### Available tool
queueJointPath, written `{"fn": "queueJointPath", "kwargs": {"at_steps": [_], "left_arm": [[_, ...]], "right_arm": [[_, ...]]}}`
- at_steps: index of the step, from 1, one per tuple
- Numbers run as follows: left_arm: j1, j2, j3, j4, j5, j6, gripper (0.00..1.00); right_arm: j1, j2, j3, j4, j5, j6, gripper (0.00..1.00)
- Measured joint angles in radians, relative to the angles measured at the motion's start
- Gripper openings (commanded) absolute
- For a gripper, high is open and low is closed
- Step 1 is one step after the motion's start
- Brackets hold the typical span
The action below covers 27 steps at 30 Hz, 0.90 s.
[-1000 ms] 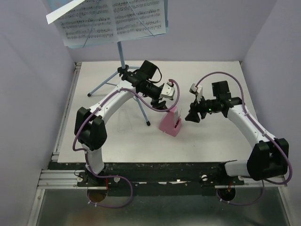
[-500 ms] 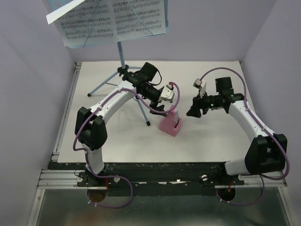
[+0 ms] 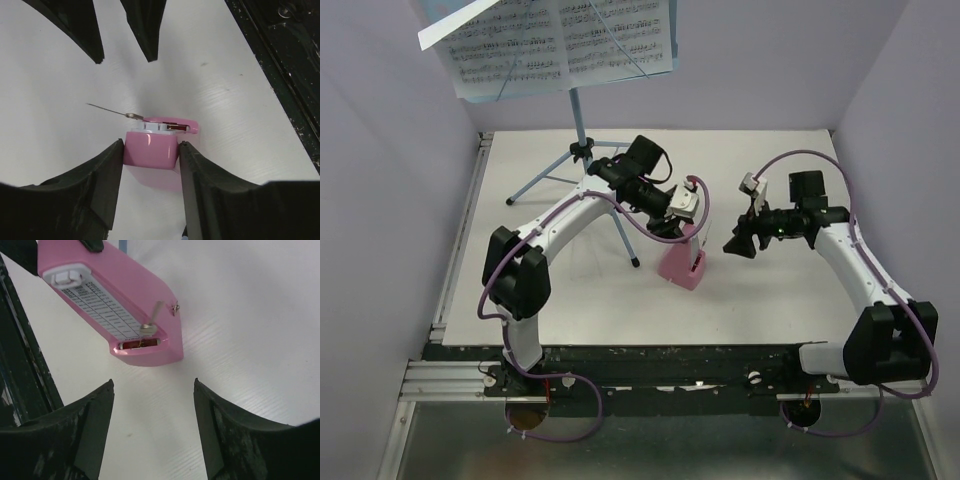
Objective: Pack up the instrument practice props
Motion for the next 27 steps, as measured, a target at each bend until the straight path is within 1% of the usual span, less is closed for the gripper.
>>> {"fn": "queueJointPath", "kwargs": {"at_steps": [4,12,20,23,27], "left_arm": [[0.001,0.007,0.008,-0.008,0.003,0.001,0.38],[0.001,-0.008,-0.022,0.033,0.0,-0.032,0.0],[0.002,-0.027,-0.06,0.098,-0.004,-0.099,0.0],[0.003,-0.029,-0.066,0.113,-0.007,-0.119,0.0],[0.003,-0.03,-0.068,0.124,-0.01,-0.134,0.0]], "right_arm": [[0.058,0.072,-0.003,-0.013,0.016,-0.051,0.7],[0.184,0.082,-0.02,0.016,0.053,-0.105,0.69],[0.228,0.102,-0.032,0.037,0.081,-0.162,0.68],[0.228,0.113,-0.032,0.054,0.098,-0.161,0.65],[0.229,0.142,-0.029,0.097,0.129,-0.122,0.61]]}}
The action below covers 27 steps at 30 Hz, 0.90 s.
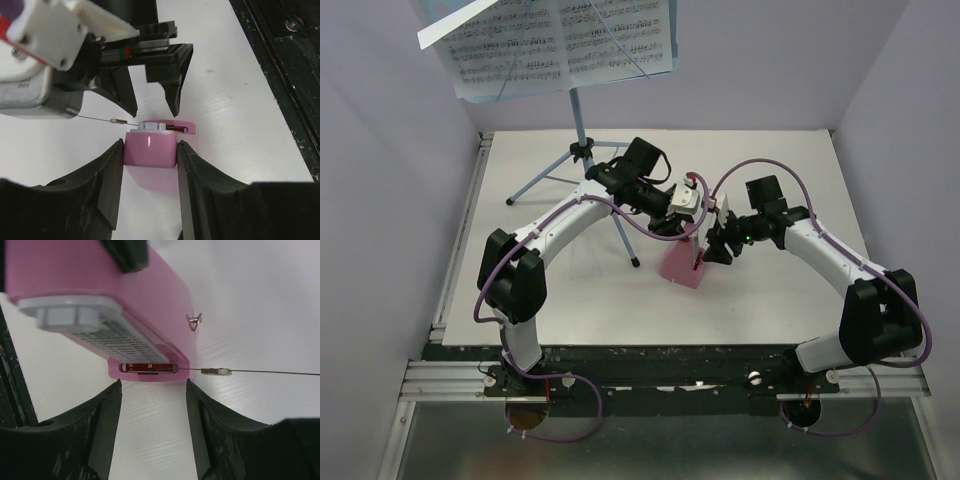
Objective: Pack up the instrument practice props
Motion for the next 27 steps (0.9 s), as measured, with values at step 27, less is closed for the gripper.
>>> {"fn": "queueJointPath", "kwargs": {"at_steps": [27], "left_arm": [[0.003,0.0,-0.003,0.016,-0.004,-0.018,0.0]], "right_arm": [[0.004,0.055,0.055,0.023,0.12,-0.01,0.57]]}}
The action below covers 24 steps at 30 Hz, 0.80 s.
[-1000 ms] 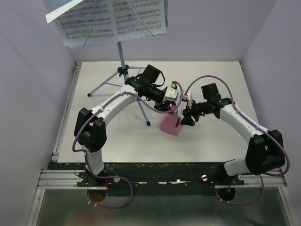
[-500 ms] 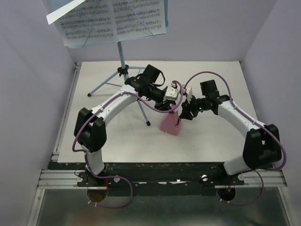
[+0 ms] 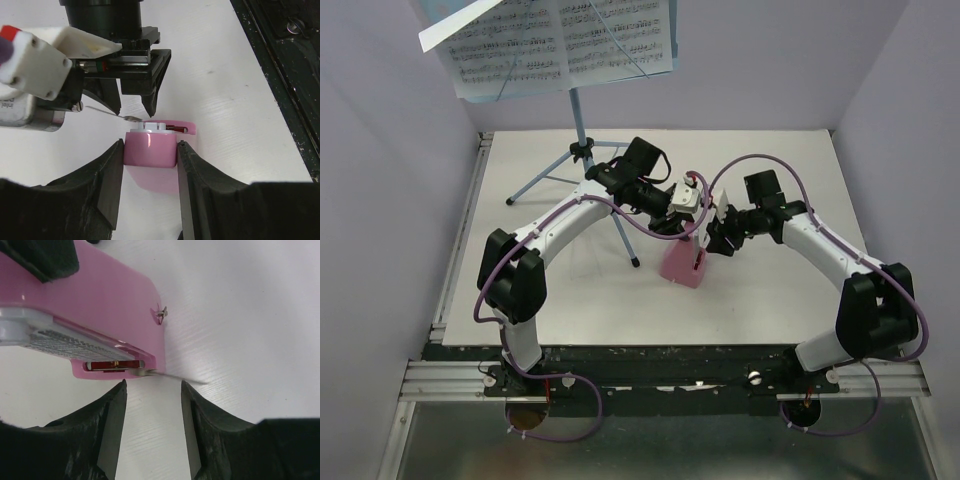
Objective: Pack up the instrument practice props
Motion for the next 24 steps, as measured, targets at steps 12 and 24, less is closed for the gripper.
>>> {"fn": "queueJointPath", "kwargs": {"at_steps": [12,24], "left_arm": [[0.0,-0.001,0.0,-0.001,-0.002,0.007,0.0],[0.0,-0.002,0.0,-0.003,-0.007,0.012,0.0]], "right_arm": [[0.0,0.05,0.051,-0.019,-0.02,0.063,0.57],[0.0,0.06,0.061,-0.019,-0.074,0.1,0.41]]}}
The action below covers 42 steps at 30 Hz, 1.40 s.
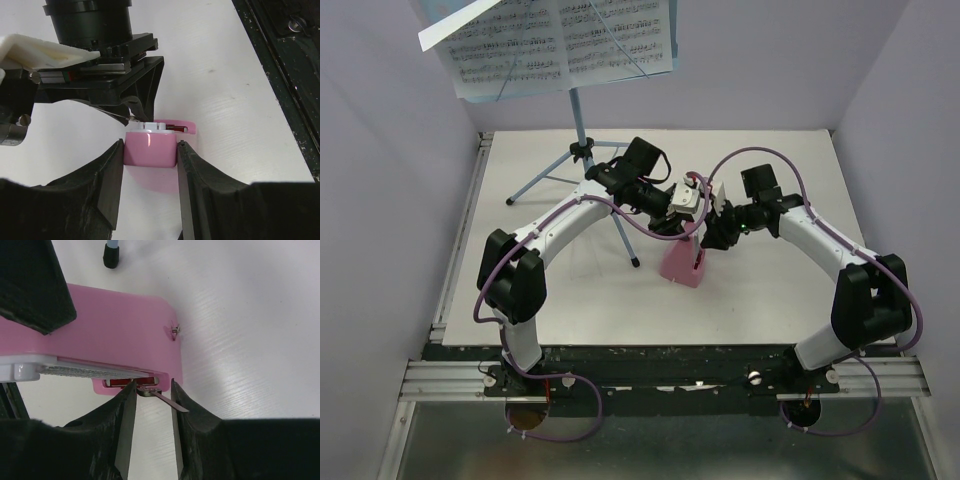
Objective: Pack up the instrument practice props
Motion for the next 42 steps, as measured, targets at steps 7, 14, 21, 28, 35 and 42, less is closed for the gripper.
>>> {"fn": "queueJointPath", "kwargs": {"at_steps": [7,14,21,28,35,42], "left_arm": [[0.0,0.0,0.0,-0.007,-0.001,0.014,0.0],[0.001,0.0,0.0,-0.013,-0.001,0.029,0.0],[0.001,0.0,0.0,-0.014,-0.002,0.033,0.0],[0.001,0.0,0.0,-0.014,-0.003,0.033,0.0],[0.002,0.0,0.0,-0.013,-0.003,0.031,0.0],[0.002,0.0,0.0,-0.009,-0.003,0.021,0.0]], "right_arm": [[0.0,-0.003,0.0,-0.038,-0.01,-0.056,0.36],[0.0,-0.035,0.0,-0.047,-0.015,-0.092,0.34],[0.0,-0.037,0.0,-0.049,-0.034,-0.092,0.3],[0.0,-0.038,0.0,-0.058,-0.056,-0.088,0.2],[0.0,-0.038,0.0,-0.069,-0.079,-0.097,0.18],[0.0,-0.038,0.0,-0.068,-0.081,-0.089,0.17]]}}
